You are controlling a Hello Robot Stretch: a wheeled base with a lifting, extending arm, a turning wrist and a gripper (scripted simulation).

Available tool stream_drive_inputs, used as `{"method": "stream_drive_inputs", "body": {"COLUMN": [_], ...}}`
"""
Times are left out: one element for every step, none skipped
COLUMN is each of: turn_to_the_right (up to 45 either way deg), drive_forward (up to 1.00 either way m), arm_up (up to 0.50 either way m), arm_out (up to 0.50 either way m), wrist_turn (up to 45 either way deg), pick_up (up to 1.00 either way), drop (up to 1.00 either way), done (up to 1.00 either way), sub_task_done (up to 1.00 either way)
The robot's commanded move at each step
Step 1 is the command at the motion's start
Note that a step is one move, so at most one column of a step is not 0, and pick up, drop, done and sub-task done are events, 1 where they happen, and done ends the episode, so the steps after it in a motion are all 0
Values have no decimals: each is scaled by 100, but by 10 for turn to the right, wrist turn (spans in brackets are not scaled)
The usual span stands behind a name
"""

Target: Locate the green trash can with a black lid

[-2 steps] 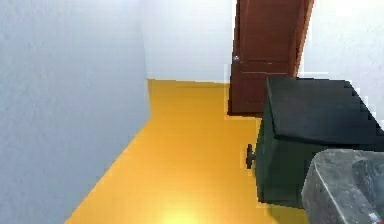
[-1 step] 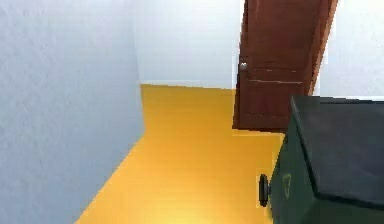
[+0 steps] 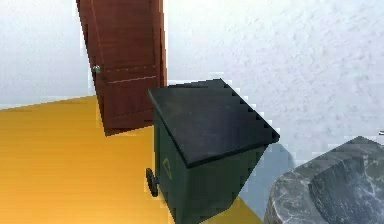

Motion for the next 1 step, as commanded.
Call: {"method": "stream_drive_inputs", "body": {"turn_to_the_right": [0], "drive_forward": [0], "arm_up": [0], "arm_out": [0], "wrist_turn": [0], "pick_up": [0], "drop": [0], "done": [100], "sub_task_done": [0]}}
